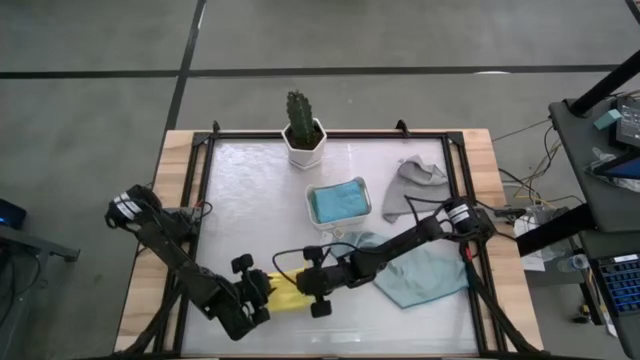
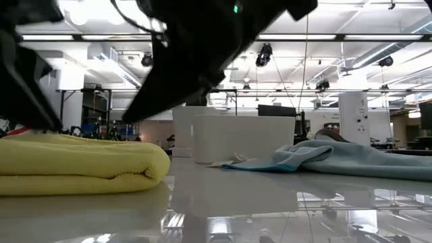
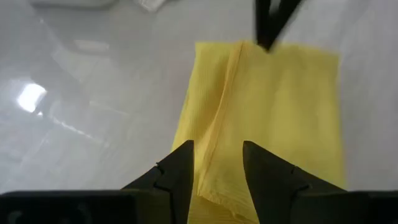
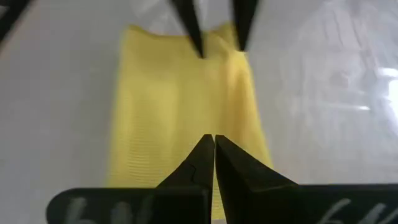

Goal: Fold microfiber towels
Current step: Fold the yellow towel

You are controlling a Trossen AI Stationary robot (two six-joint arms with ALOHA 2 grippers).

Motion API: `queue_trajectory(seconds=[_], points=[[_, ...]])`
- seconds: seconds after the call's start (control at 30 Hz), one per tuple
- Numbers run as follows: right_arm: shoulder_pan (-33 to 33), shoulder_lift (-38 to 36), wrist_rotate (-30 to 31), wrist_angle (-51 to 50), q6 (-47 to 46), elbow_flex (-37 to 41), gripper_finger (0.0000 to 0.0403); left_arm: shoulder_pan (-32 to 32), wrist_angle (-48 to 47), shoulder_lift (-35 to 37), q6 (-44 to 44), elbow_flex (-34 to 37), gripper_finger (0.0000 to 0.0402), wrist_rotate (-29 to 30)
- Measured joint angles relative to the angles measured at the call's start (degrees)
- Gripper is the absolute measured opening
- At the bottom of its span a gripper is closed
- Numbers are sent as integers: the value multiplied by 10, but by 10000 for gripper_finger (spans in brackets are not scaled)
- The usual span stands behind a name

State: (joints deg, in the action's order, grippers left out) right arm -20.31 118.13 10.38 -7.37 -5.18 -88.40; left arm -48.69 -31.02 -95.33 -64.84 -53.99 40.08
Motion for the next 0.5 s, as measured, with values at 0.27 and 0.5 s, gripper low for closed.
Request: queue_trajectory(seconds=[0.27,0.5], points=[[12,4,8,-2,-23,38,9,0,-15,-41,-38,2,122,-46],[12,-34,11,-18,-62,36,9,0,-48,-15,-14,-15,122,-55]])
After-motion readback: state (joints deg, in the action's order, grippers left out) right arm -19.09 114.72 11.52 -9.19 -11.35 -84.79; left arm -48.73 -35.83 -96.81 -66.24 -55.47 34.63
